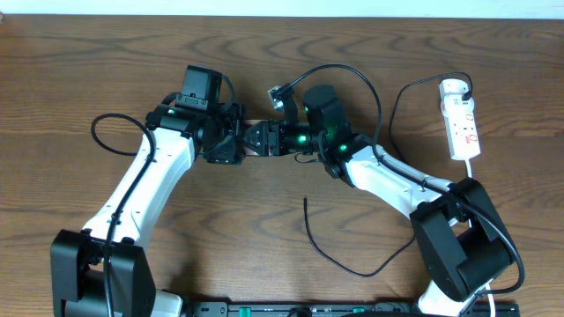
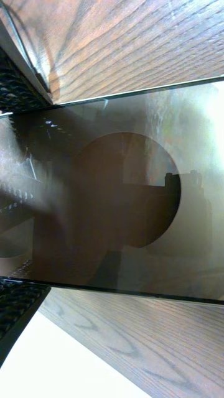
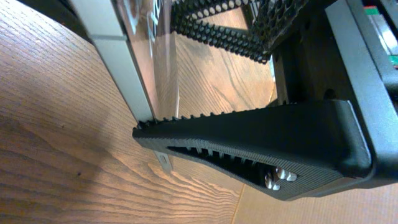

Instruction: Plug charger to phone and switch on socket

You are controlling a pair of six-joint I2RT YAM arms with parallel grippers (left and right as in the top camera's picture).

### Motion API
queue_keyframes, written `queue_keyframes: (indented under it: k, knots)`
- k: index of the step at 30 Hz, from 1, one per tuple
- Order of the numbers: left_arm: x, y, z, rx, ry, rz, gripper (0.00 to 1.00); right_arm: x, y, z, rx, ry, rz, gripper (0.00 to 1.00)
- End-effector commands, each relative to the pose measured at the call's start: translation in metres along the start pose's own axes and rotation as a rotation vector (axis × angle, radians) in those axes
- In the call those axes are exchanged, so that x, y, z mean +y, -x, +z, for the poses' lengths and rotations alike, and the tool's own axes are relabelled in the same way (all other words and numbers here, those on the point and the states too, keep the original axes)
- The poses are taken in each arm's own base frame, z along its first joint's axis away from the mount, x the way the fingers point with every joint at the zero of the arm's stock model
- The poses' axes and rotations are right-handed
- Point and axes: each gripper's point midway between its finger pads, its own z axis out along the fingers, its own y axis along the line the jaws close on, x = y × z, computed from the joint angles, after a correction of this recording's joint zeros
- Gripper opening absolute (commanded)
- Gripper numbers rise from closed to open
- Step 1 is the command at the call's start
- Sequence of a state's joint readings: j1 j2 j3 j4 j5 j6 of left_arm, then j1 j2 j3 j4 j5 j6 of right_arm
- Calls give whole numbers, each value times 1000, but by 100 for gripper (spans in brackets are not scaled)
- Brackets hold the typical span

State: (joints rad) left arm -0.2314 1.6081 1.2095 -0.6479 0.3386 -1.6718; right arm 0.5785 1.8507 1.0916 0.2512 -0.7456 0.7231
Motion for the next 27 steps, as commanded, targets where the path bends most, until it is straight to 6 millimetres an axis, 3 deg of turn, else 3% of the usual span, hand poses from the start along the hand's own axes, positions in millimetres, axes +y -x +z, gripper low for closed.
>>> queue_keyframes:
  k: [1, 9, 17, 27]
  knots:
    - [-17, -14, -14, 47, -61, -10, 7, 3, 3, 2, -9, -4, -22, 63]
    - [-18, -17, -14, 56, -63, -2, 7, 0, 3, 2, -9, -15, -15, 48]
    - [-15, -26, -11, 65, -59, 20, 7, 0, 3, 2, -9, -15, -15, 41]
    - [-15, -29, -11, 67, -60, 28, 8, -2, 0, 2, 1, -24, -3, 19]
